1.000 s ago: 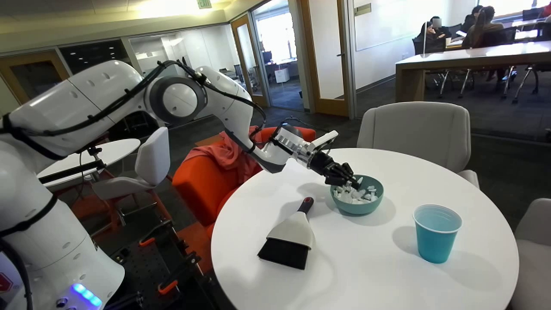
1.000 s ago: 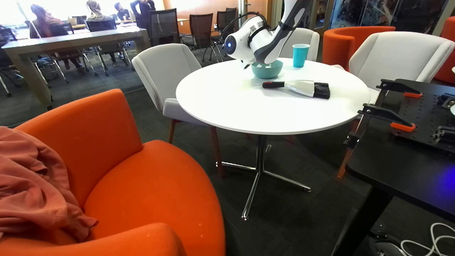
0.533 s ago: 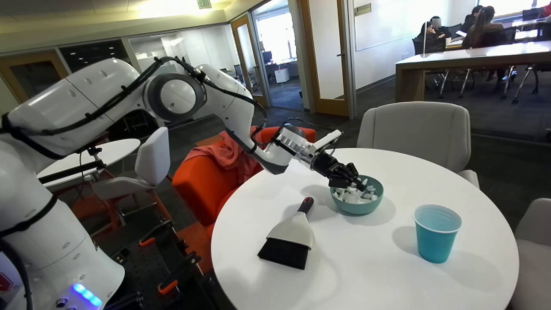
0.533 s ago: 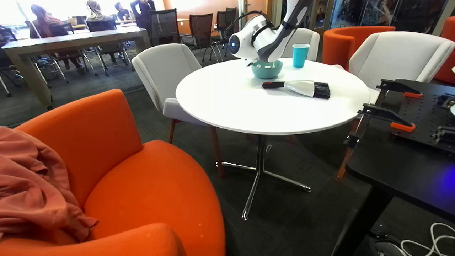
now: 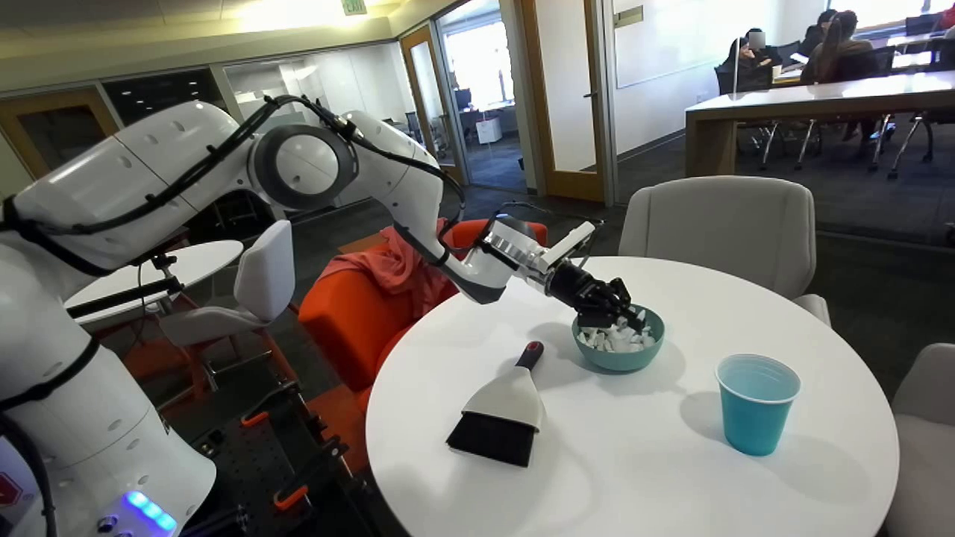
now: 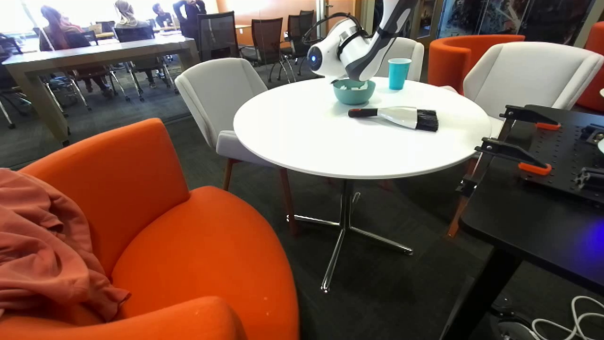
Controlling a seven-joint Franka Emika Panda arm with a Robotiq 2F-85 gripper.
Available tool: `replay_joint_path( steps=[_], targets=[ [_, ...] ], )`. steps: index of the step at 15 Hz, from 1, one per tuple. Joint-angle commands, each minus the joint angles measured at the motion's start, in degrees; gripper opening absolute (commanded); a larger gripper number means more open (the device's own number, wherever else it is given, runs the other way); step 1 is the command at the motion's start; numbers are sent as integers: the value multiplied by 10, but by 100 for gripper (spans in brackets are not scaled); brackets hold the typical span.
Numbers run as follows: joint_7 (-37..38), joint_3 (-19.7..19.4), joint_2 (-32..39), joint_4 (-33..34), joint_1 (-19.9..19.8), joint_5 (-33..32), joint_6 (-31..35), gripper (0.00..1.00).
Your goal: Pour the contents of the cup into the bowl then use the spoon to mix them
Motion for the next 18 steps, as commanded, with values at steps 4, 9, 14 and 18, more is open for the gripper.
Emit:
replay_joint_path(
  steps=[4, 9, 14, 18],
  targets=[
    [59, -10, 15, 31, 13, -6, -32, 4],
    [67, -14, 39, 72, 17, -8, -67, 4],
    [48, -18, 79, 141, 14, -1, -100, 4],
    [13, -6, 104, 186, 5, 8, -88, 4]
  ],
)
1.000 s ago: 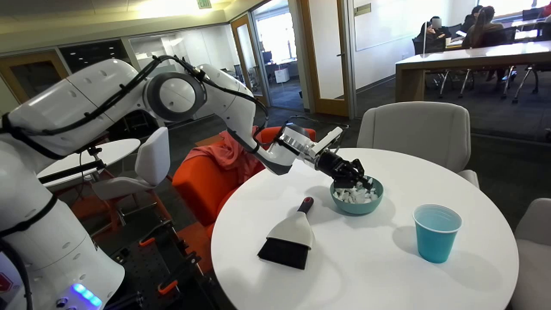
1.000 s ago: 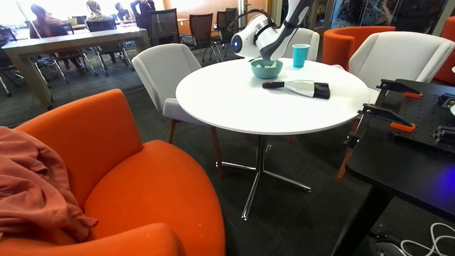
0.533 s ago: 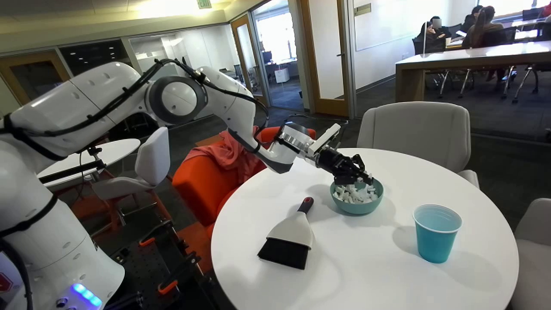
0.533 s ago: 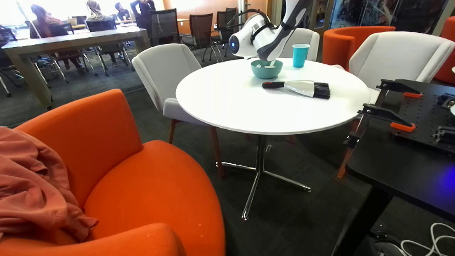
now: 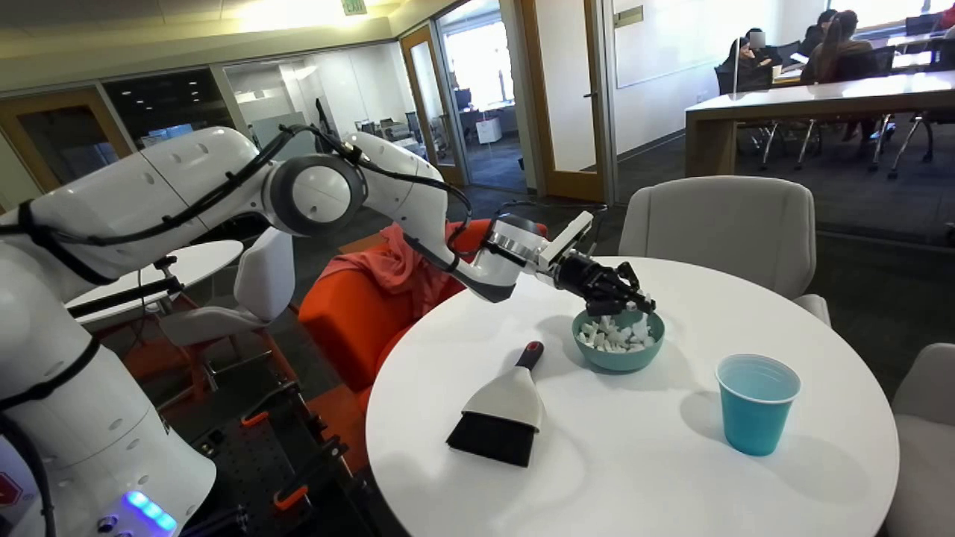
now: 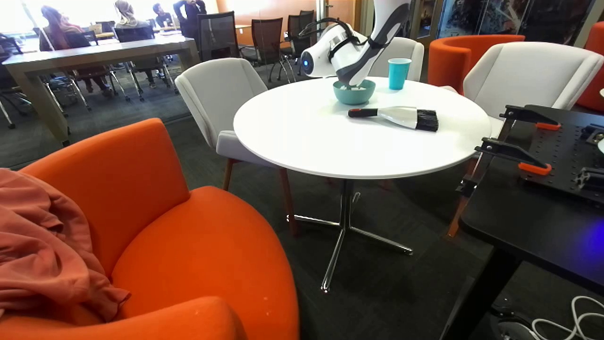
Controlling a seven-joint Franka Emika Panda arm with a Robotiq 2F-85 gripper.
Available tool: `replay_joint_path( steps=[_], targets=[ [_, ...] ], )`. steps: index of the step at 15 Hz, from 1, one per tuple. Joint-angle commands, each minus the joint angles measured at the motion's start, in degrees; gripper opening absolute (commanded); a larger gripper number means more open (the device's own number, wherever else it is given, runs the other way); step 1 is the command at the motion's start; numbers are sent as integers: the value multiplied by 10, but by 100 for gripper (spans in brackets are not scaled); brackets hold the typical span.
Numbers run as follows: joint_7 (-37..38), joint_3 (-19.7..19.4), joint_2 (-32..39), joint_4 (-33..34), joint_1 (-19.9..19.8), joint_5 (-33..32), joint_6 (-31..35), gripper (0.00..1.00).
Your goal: Pour the contents of the cup into the bowl then use the spoon to mix them
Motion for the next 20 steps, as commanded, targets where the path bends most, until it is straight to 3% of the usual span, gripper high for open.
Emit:
replay_joint_path(
  steps=[1, 7, 14, 20],
  targets=[
    [-50, 12, 35, 65, -6, 13, -2, 4],
    [-131, 53, 49, 102, -26, 37, 38, 4],
    [-215, 47, 39, 101, -25, 121, 121, 4],
    [-302, 80, 10, 71, -41, 129, 118, 4]
  ],
)
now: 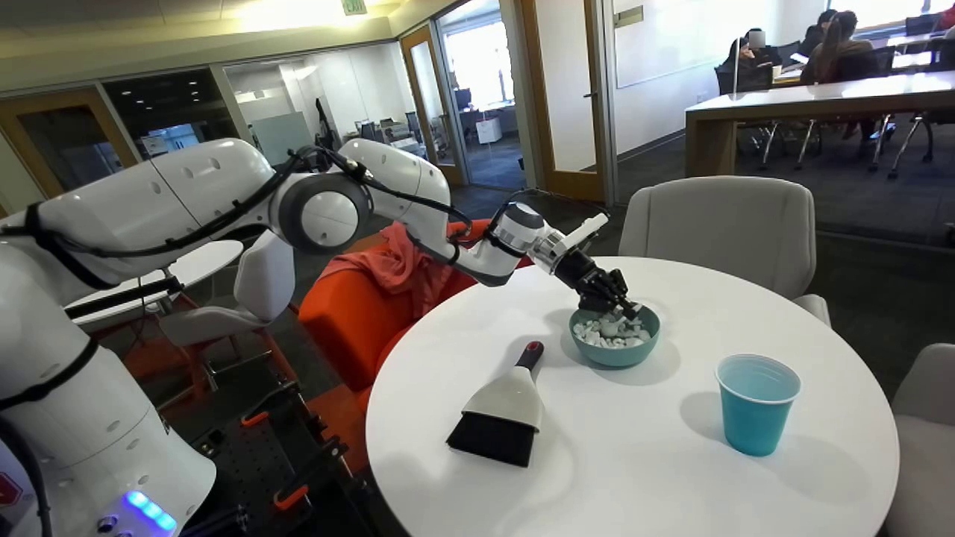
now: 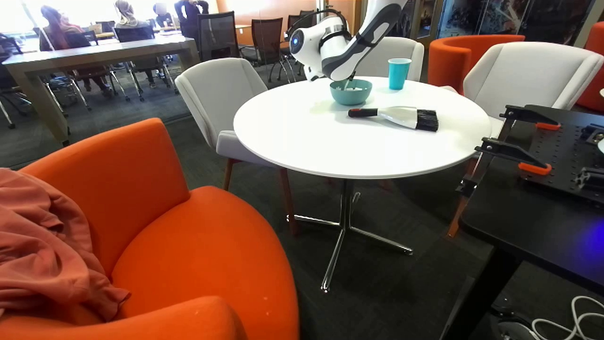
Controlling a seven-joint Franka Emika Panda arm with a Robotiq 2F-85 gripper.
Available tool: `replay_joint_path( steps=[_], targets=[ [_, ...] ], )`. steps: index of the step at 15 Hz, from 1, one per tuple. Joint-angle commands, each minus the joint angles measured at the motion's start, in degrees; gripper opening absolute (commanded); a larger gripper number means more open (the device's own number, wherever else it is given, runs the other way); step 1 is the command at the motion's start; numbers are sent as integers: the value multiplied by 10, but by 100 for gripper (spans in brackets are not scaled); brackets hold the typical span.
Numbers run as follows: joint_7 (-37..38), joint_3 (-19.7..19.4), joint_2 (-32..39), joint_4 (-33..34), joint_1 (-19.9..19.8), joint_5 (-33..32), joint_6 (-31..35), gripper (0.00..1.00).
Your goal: Pour the contents of the cup into the bowl then use the spoon to mix them
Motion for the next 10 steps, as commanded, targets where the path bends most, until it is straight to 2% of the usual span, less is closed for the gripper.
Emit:
replay_joint_path(
  steps=[1, 5, 10],
  targets=[
    [-65, 21, -23, -25, -13, 16, -5, 4],
    [-104, 25, -32, -36, -17, 17, -25, 3],
    [-122, 14, -41, -44, -14, 10, -88, 3]
  ],
)
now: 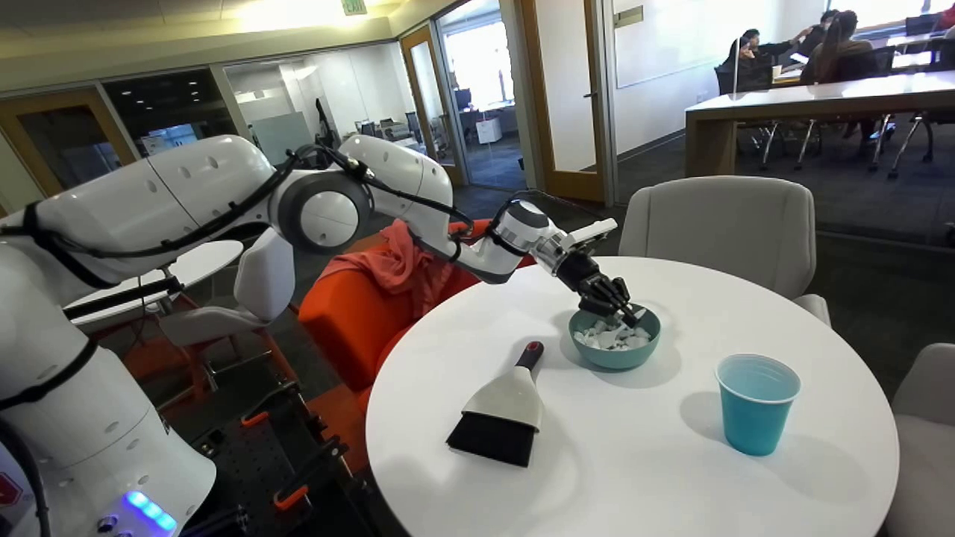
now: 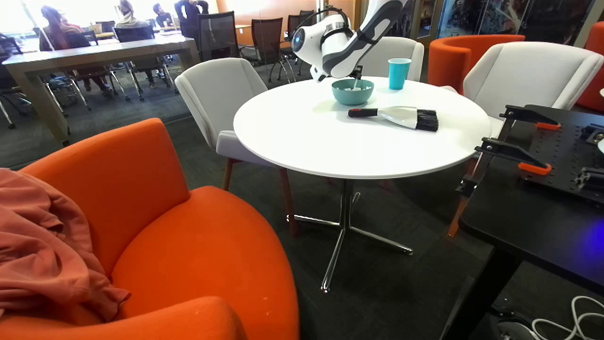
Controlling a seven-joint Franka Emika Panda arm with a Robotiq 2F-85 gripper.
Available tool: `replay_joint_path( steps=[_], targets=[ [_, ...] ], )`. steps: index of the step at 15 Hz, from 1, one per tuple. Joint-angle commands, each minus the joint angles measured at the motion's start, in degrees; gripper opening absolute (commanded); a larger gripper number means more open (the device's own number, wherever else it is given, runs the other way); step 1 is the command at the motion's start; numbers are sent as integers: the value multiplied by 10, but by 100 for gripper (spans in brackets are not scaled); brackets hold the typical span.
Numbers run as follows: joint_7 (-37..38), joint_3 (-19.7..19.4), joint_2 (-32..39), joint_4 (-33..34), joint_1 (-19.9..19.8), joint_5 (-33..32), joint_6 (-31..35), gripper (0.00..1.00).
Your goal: Pour the contents of the cup into the bowl then use the spoon to mix them
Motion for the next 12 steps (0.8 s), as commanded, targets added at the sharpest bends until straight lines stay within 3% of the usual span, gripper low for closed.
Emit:
replay_joint_path(
  steps=[1, 6, 12],
  targets=[
    [-18, -6, -33, -37, 2, 1, -47, 3],
    [18, -32, -20, -22, 13, -22, -96, 3],
    [92, -54, -3, -7, 16, -55, -77, 3]
  ],
)
